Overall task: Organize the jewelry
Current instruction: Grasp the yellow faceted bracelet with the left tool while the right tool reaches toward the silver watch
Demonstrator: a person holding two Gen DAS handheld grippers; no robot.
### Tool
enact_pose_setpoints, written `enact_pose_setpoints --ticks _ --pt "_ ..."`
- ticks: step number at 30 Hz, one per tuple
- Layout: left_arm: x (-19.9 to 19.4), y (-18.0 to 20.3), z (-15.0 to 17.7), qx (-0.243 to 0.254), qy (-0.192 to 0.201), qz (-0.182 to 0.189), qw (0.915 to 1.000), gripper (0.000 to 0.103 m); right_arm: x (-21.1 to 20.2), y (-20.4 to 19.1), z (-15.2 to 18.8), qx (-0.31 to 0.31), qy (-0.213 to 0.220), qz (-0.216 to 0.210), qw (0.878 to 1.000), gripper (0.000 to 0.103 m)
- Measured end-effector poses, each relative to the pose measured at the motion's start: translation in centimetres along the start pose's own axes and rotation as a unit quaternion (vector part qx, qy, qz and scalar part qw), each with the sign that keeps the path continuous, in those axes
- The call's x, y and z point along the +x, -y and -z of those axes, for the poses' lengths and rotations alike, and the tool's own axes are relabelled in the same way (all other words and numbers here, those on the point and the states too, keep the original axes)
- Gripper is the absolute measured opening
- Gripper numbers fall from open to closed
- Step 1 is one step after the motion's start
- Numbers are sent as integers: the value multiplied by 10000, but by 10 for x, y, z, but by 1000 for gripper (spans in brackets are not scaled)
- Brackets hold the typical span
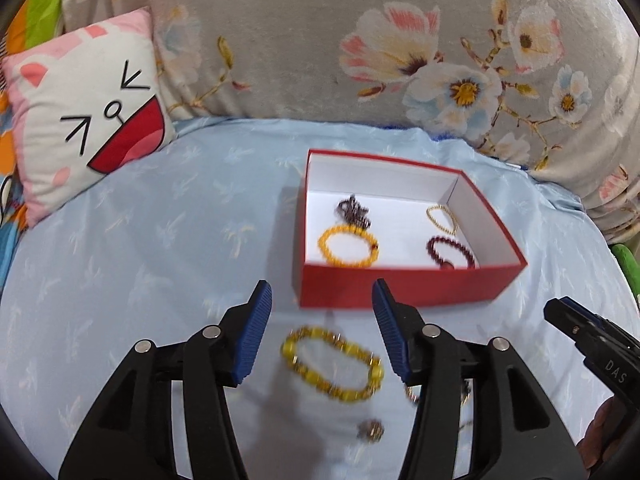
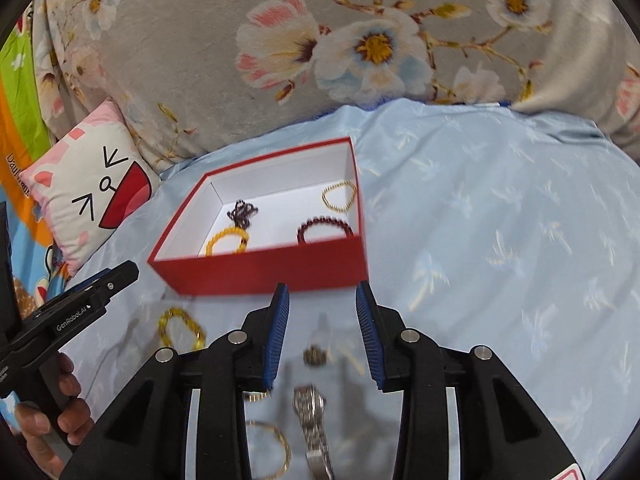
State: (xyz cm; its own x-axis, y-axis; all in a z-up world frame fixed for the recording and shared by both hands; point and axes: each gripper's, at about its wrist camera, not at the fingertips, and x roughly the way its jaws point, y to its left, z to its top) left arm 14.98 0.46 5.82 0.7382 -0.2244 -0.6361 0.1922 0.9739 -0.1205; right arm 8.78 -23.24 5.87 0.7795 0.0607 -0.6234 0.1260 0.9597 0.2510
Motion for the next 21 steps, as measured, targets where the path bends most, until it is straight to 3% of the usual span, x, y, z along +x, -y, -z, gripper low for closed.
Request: enact_pose_setpoints --ticks 12,21 --pt "-15 -8 71 -78 -278 -204 9994 50 -26 7 66 -10 -164 218 9996 35" --pt "0 -10 64 -237 -375 -274 9986 52 -20 9 91 -8 -342 271 9990 35"
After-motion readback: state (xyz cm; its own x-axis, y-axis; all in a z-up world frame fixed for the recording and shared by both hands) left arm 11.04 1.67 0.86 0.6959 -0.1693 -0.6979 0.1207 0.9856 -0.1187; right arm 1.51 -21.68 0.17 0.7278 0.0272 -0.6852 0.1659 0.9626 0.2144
